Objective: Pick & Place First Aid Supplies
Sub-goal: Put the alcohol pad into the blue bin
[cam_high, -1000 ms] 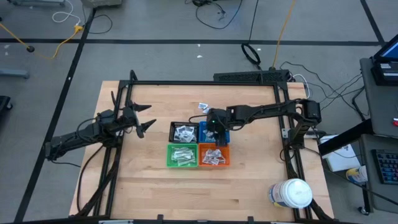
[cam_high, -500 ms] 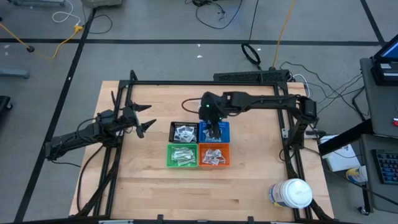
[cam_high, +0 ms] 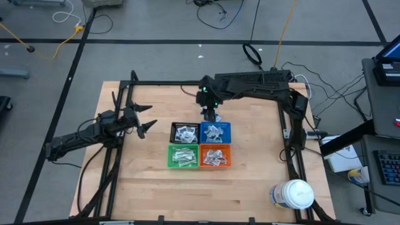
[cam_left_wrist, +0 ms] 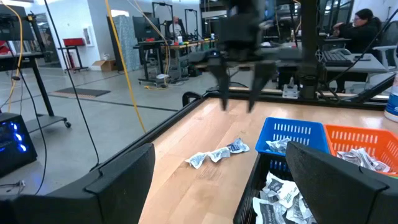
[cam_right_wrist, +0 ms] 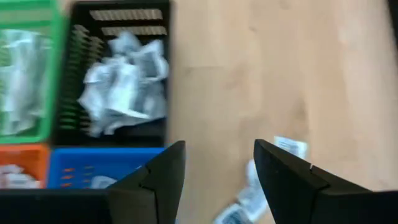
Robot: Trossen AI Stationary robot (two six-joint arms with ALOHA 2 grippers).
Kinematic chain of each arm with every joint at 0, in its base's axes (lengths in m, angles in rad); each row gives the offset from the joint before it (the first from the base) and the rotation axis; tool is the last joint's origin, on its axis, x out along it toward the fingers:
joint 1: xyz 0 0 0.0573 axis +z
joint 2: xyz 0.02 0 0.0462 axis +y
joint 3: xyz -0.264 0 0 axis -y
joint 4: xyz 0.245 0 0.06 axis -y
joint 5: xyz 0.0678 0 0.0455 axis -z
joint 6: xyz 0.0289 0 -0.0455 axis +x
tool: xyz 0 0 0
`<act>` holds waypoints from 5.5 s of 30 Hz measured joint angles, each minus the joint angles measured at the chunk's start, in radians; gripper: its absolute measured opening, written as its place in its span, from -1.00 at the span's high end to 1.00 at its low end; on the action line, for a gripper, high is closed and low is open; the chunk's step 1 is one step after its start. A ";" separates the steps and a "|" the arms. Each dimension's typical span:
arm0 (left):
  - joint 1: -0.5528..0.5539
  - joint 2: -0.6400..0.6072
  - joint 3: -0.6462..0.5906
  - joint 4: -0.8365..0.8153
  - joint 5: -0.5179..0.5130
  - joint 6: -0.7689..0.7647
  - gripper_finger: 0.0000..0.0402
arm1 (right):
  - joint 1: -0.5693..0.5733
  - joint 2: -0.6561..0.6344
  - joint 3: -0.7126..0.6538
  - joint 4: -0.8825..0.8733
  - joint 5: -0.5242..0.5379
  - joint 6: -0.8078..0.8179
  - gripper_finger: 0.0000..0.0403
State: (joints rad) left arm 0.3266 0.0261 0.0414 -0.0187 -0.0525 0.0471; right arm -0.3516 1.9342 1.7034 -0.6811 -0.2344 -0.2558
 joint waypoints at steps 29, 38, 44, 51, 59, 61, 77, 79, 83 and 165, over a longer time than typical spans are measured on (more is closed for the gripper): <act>0.000 0.000 0.000 0.000 0.000 0.000 -0.82 | -0.148 0.247 -0.002 0.159 0.024 0.045 0.08; 0.000 0.000 0.000 0.000 0.000 0.000 -0.82 | -0.145 0.251 -0.001 0.117 0.075 0.033 0.09; 0.000 0.000 0.000 0.000 0.000 0.000 -0.82 | -0.145 0.251 -0.001 0.043 0.078 -0.045 0.18; 0.000 0.000 0.000 0.000 0.000 0.000 -0.82 | -0.150 0.251 -0.001 0.042 0.080 -0.116 0.30; 0.000 0.000 0.000 0.000 0.000 0.000 -0.82 | -0.151 0.251 -0.001 0.085 0.078 -0.147 0.40; 0.000 0.000 0.000 0.000 0.000 0.000 -0.82 | -0.151 0.251 -0.001 0.086 0.078 -0.163 0.45; 0.000 0.000 0.000 0.001 0.000 0.000 -0.82 | -0.148 0.187 -0.003 0.053 0.104 -0.151 1.00; 0.000 0.000 0.000 0.000 0.000 0.000 -0.82 | -0.147 0.140 -0.001 0.041 0.103 -0.150 1.00; 0.000 0.000 0.000 0.000 0.000 0.000 -0.82 | -0.135 0.068 -0.002 -0.003 0.106 -0.132 1.00; 0.000 0.000 0.000 0.000 0.000 0.000 -0.82 | 0.086 -0.297 -0.380 0.126 0.204 0.289 -0.03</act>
State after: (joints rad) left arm 0.3264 0.0257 0.0414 -0.0184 -0.0525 0.0471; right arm -0.2654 1.6372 1.3239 -0.5547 -0.0307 0.0330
